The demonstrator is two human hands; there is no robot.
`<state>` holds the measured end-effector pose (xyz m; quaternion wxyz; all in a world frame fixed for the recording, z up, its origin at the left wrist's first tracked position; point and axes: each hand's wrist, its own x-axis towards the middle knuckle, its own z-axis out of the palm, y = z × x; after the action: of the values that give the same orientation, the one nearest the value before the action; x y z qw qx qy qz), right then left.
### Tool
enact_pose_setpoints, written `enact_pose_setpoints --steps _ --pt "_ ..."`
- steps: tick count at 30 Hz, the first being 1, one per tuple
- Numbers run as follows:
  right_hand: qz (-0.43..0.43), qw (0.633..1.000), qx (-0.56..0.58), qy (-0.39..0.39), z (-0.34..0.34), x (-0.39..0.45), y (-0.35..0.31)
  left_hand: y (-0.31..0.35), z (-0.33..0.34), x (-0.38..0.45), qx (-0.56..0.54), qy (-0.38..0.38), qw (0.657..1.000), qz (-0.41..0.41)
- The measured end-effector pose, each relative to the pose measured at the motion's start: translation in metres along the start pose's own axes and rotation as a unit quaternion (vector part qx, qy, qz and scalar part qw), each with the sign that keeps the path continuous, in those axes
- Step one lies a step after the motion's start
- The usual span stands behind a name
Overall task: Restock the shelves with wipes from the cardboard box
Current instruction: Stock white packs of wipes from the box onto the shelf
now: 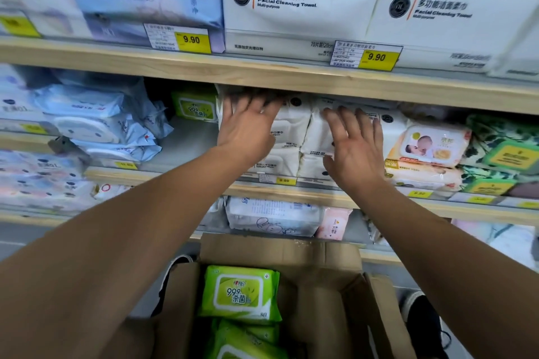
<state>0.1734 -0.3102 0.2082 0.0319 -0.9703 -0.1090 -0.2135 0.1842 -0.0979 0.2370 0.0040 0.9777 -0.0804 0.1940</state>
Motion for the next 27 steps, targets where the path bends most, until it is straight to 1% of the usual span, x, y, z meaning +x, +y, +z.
enact_pose_setpoints --steps 3,7,9,11,13,18,22,25,27 --pt "0.003 0.999 0.028 -0.032 -0.008 -0.029 -0.014 0.004 -0.001 -0.036 -0.024 -0.013 0.999 0.021" --pt "-0.01 0.996 0.071 -0.047 -0.005 -0.081 -0.034 0.006 0.011 -0.094 -0.072 -0.028 0.996 0.037" --pt "-0.009 0.994 0.082 -0.075 0.0 -0.108 -0.041 0.007 0.019 -0.125 -0.091 -0.043 0.994 0.046" --pt "-0.009 0.99 0.095 -0.103 0.004 -0.137 -0.047 0.009 0.027 -0.157 -0.117 -0.074 0.989 0.045" --pt "-0.001 0.983 0.108 -0.148 0.01 -0.168 -0.055 0.012 0.035 -0.188 -0.137 -0.104 0.984 0.04" --pt "-0.018 0.954 0.112 -0.278 0.036 -0.248 -0.072 0.014 0.058 -0.271 -0.15 -0.218 0.964 0.02" --pt "-0.023 0.914 0.138 -0.38 0.059 -0.289 -0.082 0.006 0.09 -0.319 -0.188 -0.301 0.935 0.001" --pt "-0.017 0.892 0.149 -0.426 0.07 -0.304 -0.089 -0.002 0.109 -0.338 -0.185 -0.357 0.916 -0.005" --pt "-0.037 0.879 0.14 -0.455 0.078 -0.309 -0.092 -0.006 0.121 -0.343 -0.18 -0.383 0.906 -0.003"
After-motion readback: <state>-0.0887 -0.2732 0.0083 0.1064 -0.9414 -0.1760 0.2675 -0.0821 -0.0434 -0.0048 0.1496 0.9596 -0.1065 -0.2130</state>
